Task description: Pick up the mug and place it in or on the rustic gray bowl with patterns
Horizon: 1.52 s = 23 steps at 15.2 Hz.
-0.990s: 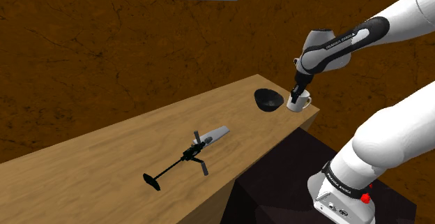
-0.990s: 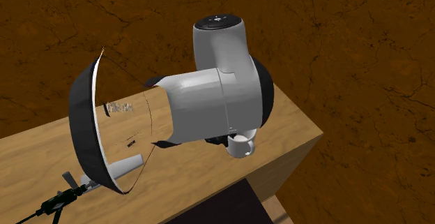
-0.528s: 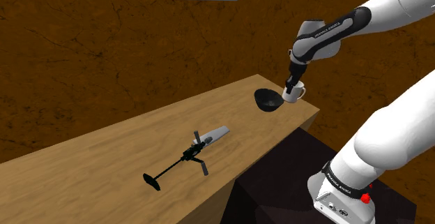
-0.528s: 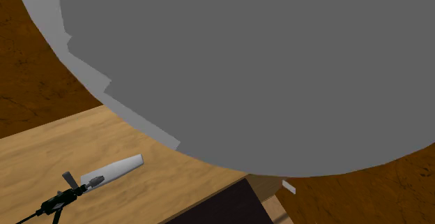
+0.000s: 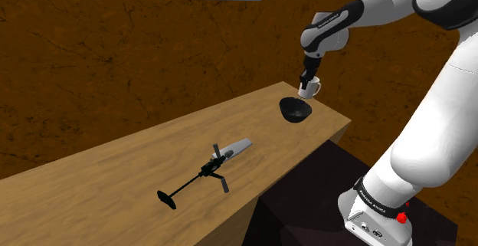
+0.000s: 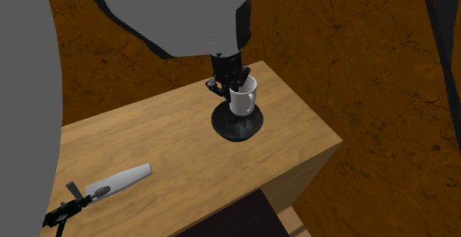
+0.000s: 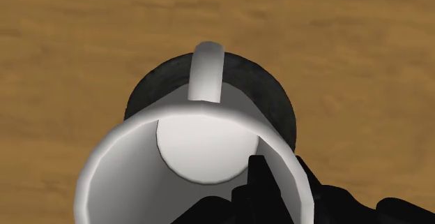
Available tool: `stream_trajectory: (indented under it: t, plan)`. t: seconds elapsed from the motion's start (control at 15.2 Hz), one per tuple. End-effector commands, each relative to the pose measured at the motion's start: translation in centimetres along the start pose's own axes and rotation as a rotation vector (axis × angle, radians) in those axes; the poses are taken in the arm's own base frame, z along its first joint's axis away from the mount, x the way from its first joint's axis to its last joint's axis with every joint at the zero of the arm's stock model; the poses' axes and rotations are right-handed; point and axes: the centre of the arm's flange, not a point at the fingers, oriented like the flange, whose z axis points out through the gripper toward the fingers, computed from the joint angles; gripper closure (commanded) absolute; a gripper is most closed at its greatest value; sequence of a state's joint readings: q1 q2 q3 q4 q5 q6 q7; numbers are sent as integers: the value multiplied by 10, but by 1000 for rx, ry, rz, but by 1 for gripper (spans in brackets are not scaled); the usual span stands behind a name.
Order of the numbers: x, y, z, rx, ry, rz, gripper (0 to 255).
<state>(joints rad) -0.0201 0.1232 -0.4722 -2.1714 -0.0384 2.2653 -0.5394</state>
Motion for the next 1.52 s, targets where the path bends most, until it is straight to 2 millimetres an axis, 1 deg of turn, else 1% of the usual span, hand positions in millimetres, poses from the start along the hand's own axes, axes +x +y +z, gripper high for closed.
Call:
stream_trajectory:
  t: [0.0,1.06,1.12,1.45]
  plan:
    - [14,6,2,1,1,-1,255]
    - [19,1,86,1,1,-1,255]
    - [19,1,89,1,1,-1,255]
    - [19,1,89,1,1,-1,255]
